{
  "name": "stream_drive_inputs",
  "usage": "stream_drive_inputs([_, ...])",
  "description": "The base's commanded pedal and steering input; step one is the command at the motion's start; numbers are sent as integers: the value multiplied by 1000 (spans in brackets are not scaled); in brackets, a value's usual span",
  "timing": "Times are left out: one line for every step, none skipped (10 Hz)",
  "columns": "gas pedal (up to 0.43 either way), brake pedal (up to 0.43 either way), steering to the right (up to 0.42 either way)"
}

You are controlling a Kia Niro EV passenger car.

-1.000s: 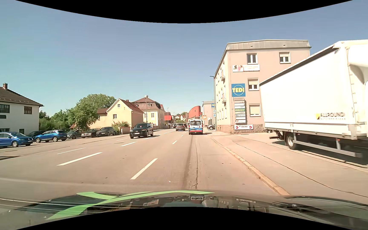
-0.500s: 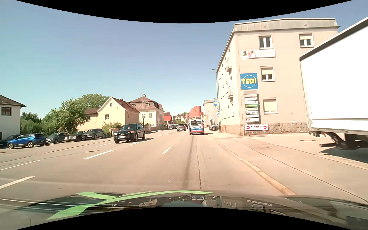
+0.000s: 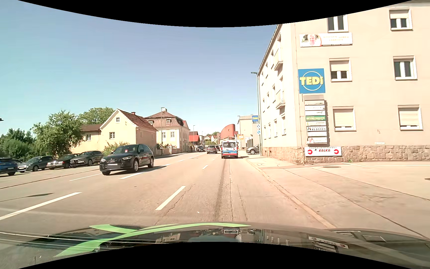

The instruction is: Follow the waypoints while adhering to traffic rules and regulations

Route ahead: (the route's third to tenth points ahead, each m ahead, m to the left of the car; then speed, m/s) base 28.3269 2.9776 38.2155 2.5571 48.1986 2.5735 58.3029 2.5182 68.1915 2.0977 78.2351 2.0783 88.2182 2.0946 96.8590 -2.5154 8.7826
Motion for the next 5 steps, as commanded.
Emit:
stream_drive_inputs([130,0,-2])
stream_drive_inputs([130,0,-2])
stream_drive_inputs([150,0,-2])
stream_drive_inputs([157,0,-2])
stream_drive_inputs([157,0,-2])
